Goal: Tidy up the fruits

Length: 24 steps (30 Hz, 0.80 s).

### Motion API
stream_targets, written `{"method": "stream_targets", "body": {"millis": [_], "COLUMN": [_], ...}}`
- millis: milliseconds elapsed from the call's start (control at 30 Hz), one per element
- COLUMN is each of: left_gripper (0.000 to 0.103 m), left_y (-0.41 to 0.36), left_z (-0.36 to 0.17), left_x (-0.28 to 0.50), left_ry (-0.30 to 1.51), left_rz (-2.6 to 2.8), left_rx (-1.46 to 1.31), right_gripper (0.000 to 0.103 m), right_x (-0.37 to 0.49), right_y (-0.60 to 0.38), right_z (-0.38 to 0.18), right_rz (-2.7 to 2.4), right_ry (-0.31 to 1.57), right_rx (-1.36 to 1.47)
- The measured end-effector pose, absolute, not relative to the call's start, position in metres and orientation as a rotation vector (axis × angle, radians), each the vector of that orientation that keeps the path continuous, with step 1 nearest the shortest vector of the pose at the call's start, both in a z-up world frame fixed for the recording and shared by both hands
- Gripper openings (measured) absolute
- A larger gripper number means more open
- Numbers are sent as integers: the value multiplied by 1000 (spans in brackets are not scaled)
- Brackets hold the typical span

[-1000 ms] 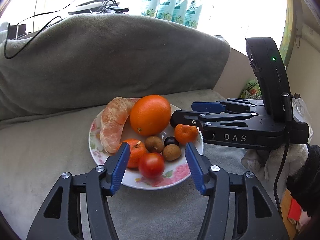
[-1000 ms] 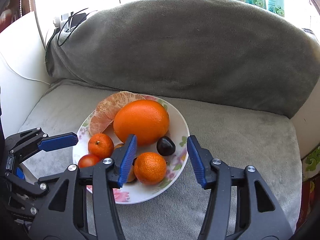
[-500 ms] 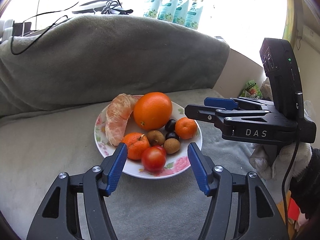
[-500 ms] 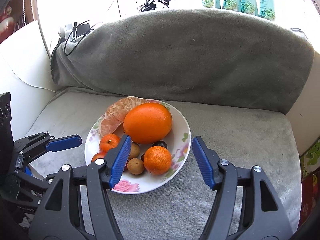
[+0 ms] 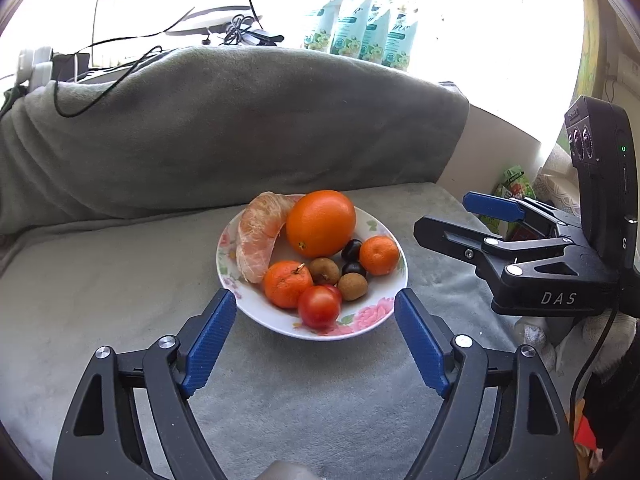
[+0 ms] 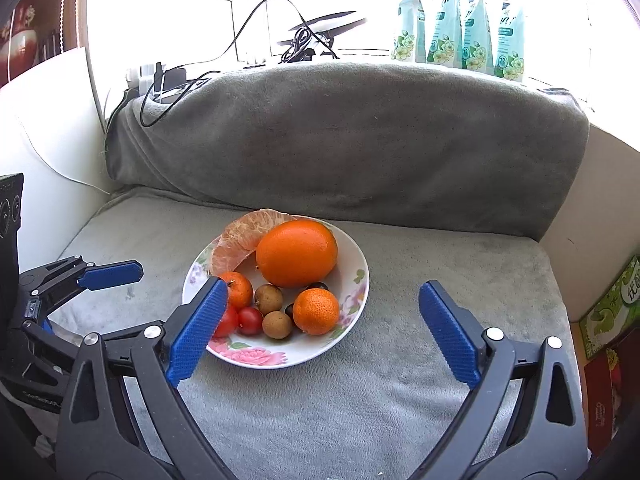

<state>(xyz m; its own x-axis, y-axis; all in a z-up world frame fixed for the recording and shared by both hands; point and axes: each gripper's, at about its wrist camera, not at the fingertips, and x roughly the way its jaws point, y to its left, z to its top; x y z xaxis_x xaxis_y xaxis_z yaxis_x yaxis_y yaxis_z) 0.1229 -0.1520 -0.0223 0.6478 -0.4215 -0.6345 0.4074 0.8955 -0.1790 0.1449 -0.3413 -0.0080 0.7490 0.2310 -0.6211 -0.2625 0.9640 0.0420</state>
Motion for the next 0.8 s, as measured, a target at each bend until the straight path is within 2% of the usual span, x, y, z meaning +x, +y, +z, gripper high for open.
{"method": "stream_targets", "body": {"millis": [267, 400, 800], "left_gripper": [83, 90, 91], "left_y": [-147, -147, -143], "left_z": [-17, -13, -5], "left_x": [116, 112, 106], "left_ry": [719, 699, 674], "left_rz": [-427, -411, -402], "left_rx": [-19, -10, -20], "right_gripper": [102, 102, 102], "right_x": [131, 126, 119], "right_y": [-343, -343, -342], "right_z": [-1, 1, 5], "right_rz": [247, 245, 240], "right_ry": [642, 636, 631], "right_rx": [-56, -55, -58]}}
